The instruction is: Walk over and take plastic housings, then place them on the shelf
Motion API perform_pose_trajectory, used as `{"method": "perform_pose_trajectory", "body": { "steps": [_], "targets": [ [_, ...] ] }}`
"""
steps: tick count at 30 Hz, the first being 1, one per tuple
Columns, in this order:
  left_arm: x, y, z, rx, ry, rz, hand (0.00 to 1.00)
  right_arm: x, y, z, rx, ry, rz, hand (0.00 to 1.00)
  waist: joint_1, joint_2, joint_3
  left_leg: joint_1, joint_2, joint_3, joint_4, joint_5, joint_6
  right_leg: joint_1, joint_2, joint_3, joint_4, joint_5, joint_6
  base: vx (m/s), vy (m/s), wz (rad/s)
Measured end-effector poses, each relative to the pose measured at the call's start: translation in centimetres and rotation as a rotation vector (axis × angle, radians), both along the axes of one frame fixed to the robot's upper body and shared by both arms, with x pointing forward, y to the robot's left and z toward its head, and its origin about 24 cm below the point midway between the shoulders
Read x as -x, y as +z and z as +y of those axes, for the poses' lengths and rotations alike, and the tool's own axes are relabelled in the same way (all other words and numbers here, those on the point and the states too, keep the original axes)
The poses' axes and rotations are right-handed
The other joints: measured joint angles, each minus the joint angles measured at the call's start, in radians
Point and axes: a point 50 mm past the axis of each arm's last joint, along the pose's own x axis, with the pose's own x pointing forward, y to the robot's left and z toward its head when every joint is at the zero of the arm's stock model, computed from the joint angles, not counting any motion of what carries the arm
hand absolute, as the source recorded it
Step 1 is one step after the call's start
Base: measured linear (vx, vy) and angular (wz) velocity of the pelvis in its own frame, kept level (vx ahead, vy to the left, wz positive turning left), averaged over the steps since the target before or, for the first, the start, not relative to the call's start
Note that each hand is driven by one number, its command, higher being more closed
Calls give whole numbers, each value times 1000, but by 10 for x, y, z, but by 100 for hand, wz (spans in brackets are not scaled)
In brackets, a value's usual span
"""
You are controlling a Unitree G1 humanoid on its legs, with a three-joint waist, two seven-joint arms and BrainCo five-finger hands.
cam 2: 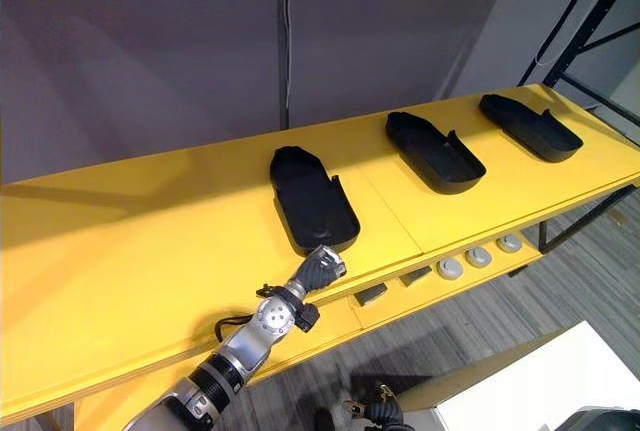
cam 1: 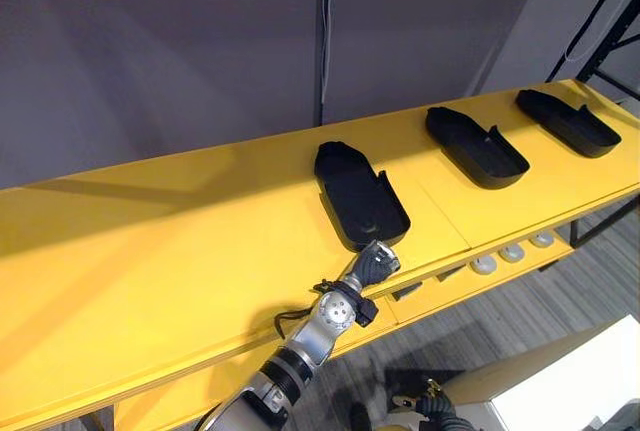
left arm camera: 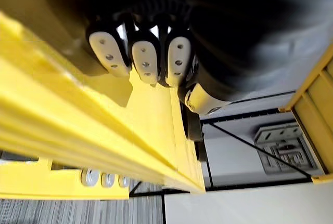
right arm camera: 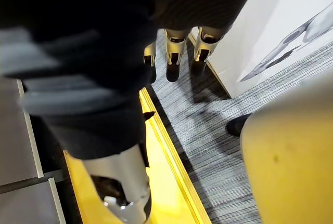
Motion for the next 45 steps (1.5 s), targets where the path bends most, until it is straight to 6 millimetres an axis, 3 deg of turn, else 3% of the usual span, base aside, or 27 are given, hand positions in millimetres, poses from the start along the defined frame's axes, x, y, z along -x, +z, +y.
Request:
{"method": "perform_pose_trajectory", "body": {
  "steps": [12, 20, 24, 28, 30, 34, 36, 40, 44, 45],
  "targets": [
    [-16, 8, 15, -2, 81, -34, 100, -7, 2, 1, 0, 6, -14, 0, -24, 6, 24, 13, 6, 2, -5, -4, -6, 24, 6, 1, -32, 13, -1, 0, 0, 0],
    [-11, 15, 21, 64, 93, -48, 100, -8, 2, 0, 1, 7, -19, 0, -25, 11, 26, 13, 8, 0, -4, -5, -7, 25, 7, -2, -32, 13, -1, 0, 0, 0],
    [2, 34, 28, 199, 84, -94, 100, -6, 2, -1, 5, 6, -15, 0, -6, 13, 26, 11, 6, -15, 2, -5, -7, 28, 3, -8, -25, 7, 0, 7, -9, 9],
    [21, 74, 37, 386, 56, -231, 100, -1, 2, -4, 13, 3, -9, 0, 28, 14, 26, 14, 5, -40, 14, -7, -10, 24, 0, -31, 35, -33, 1, -7, -15, 22],
    [37, 104, 56, 517, 78, -363, 100, 2, 1, -6, 24, 29, 0, 0, 57, 15, 23, 14, 3, -48, 19, -9, -13, 20, -2, -36, 57, -45, 3, -15, -13, 12],
    [52, 124, 97, 637, 215, -492, 100, 5, 0, -6, 28, 41, 8, 0, 75, 15, 17, 12, 1, -58, 27, -11, -15, 24, -7, -48, 61, -48, 3, -11, -4, 9],
    [62, 130, 131, 690, 361, -569, 100, 6, 0, -6, 27, 41, 11, 0, 85, 15, 15, 10, -2, -86, 36, -11, -15, 24, -15, -76, 89, -67, 2, -18, -18, 33],
    [94, 127, 190, 664, 690, -683, 100, 13, -2, -6, 26, 36, 31, 0, 110, 17, -11, 4, -6, -117, 47, -11, -14, 25, -24, -112, 119, -93, 3, 2, -16, 30],
    [137, 101, 254, 540, 1135, -702, 100, 18, -4, -2, 38, 69, 50, 0, 134, 14, -28, -3, -13, -166, 60, -11, -15, 41, -37, -160, 132, -110, 3, -13, -16, 34],
    [142, 95, 261, 517, 1195, -689, 100, 18, -4, -2, 42, 71, 51, 0, 140, 14, -28, -3, -15, -172, 62, -11, -15, 43, -40, -169, 136, -114, 4, -31, -10, 34]
  ]
}}
